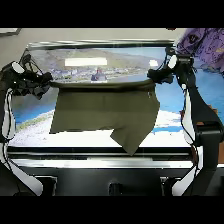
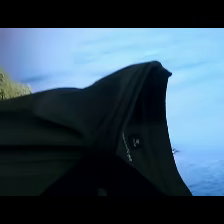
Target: Fold the clothes and pants, and hang the long-sleeved shirts on hangers.
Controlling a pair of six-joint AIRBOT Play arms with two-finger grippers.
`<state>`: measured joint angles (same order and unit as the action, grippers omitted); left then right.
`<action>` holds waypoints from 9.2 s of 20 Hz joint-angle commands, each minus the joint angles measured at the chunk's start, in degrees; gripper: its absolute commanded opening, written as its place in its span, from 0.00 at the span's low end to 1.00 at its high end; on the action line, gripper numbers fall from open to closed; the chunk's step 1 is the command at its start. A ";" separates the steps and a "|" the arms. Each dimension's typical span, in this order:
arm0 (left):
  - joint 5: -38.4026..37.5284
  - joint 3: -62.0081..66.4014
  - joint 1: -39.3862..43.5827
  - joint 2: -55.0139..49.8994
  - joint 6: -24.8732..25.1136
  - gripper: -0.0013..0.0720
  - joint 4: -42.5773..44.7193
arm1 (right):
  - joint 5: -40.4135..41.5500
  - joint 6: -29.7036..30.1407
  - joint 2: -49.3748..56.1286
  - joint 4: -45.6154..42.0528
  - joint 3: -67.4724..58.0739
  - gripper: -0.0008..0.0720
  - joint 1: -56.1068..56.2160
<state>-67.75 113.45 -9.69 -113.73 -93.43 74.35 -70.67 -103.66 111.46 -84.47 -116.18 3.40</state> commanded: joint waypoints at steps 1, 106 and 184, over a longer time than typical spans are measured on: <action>-9.94 0.02 0.13 -0.22 -0.02 0.04 0.76 | -9.97 1.01 0.04 -0.26 -0.02 0.05 0.02; -8.04 -65.92 -19.50 59.23 -0.90 0.04 -7.87 | -7.58 2.05 -77.75 27.30 82.29 0.05 -5.70; 0.63 -16.79 10.97 14.32 -5.68 0.21 -12.26 | -8.31 13.60 -23.96 21.90 30.47 0.05 -15.10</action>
<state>-69.56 96.62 -3.68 -97.69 -99.18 68.16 -75.00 -82.02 91.77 -54.43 -79.64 -11.84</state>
